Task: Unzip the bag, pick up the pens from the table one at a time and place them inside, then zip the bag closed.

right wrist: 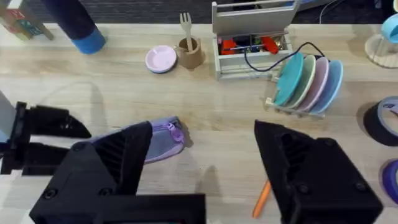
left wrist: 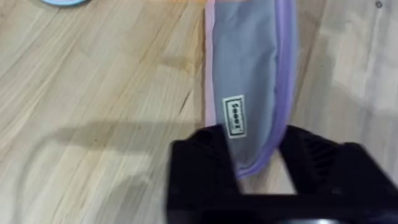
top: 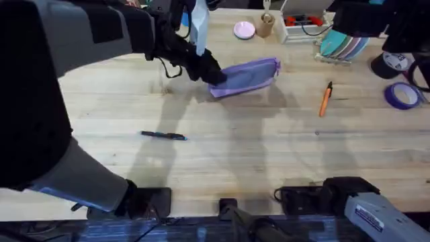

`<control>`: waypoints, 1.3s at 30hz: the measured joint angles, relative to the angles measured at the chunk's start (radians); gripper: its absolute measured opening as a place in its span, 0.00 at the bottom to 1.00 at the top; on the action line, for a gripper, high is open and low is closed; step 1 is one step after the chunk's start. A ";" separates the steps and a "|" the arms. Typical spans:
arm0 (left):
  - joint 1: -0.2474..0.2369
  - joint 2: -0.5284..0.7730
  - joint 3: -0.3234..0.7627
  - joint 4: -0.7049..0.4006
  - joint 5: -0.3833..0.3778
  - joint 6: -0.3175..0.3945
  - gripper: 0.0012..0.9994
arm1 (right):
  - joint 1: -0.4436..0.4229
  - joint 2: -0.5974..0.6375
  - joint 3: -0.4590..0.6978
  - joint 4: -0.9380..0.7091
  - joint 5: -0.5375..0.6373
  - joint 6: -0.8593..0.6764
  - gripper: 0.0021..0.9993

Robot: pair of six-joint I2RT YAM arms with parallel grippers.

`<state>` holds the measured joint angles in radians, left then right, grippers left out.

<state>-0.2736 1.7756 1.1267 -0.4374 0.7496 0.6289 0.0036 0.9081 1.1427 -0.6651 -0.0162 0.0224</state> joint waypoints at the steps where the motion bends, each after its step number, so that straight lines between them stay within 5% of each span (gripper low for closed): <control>1: -0.004 0.000 0.000 0.002 0.005 0.001 0.07 | 0.000 0.000 0.000 0.000 0.000 0.000 1.00; 18: -0.005 0.000 0.000 0.007 0.005 0.001 0.04 | 0.000 0.022 0.001 -0.052 -0.052 -0.003 1.00; 26: -0.005 0.000 0.000 0.008 0.005 0.001 0.04 | 0.000 0.262 0.001 -0.204 -0.220 -0.172 0.99; 39: -0.005 0.000 0.000 0.008 0.005 0.001 0.04 | 0.000 0.305 0.001 -0.203 -0.185 -0.241 1.00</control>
<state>-0.2783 1.7756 1.1267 -0.4297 0.7541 0.6299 0.0036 1.2129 1.1435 -0.8680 -0.2012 -0.2184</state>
